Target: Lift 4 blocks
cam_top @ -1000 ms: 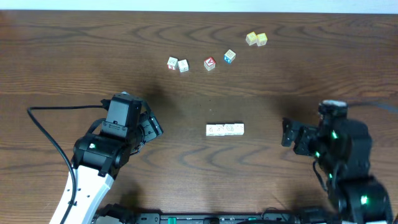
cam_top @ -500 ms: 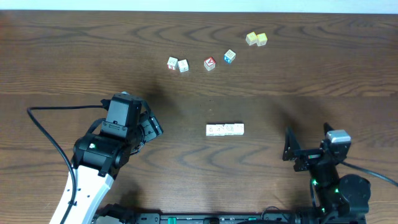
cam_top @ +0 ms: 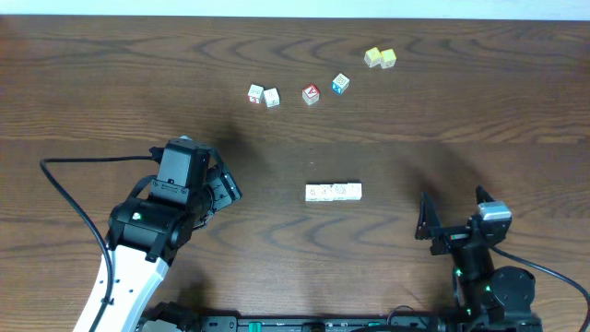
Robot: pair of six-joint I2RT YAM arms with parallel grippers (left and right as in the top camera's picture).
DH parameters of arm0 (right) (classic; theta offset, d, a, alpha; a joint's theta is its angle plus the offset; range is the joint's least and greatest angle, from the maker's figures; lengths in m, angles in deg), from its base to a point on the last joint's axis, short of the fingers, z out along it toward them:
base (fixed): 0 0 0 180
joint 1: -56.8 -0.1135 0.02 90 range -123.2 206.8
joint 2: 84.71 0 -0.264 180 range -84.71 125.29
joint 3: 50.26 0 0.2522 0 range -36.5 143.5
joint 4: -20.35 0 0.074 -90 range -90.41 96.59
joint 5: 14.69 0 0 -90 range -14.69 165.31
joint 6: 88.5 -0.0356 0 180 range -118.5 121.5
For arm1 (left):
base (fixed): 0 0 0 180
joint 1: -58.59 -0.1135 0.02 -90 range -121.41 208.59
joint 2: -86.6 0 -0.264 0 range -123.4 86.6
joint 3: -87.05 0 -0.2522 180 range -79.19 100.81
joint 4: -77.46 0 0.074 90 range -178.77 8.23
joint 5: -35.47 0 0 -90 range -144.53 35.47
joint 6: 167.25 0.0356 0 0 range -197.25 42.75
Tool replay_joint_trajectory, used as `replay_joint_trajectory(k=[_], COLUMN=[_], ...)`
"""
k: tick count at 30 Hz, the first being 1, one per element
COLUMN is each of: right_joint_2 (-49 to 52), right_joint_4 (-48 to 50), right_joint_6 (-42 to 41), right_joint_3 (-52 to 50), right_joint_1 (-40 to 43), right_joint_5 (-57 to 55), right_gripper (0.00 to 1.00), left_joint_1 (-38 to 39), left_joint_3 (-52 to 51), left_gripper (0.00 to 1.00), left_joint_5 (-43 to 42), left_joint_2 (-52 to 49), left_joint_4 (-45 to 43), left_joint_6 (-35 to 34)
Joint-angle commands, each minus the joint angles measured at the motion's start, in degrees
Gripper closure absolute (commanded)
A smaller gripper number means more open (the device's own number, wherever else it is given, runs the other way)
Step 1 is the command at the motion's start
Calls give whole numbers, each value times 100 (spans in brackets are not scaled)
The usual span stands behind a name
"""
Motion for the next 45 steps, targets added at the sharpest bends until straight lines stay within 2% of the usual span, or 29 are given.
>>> replay_joint_trajectory(k=[1,16,39,45], right_joint_2=[-55,-55,-55,-55], right_joint_4=[162,1102,1130,1134], right_joint_6=[26,-254,-162,-164], right_joint_3=[-195,-1036,-1051,-1069], right_joint_1=[46,35,35,44], right_joint_5=[-13,4,-39,-409], right_gripper=[1,1,1,1], left_joint_1=[-31,-31,-31,-31], left_joint_3=[90,90,90,90], left_gripper=[23,23,23,22], left_joint_5=[70,70,70,72], left_joint_2=[2,2,2,2], left_joint_4=[20,20,20,20], left_joint_6=[31,31,31,31])
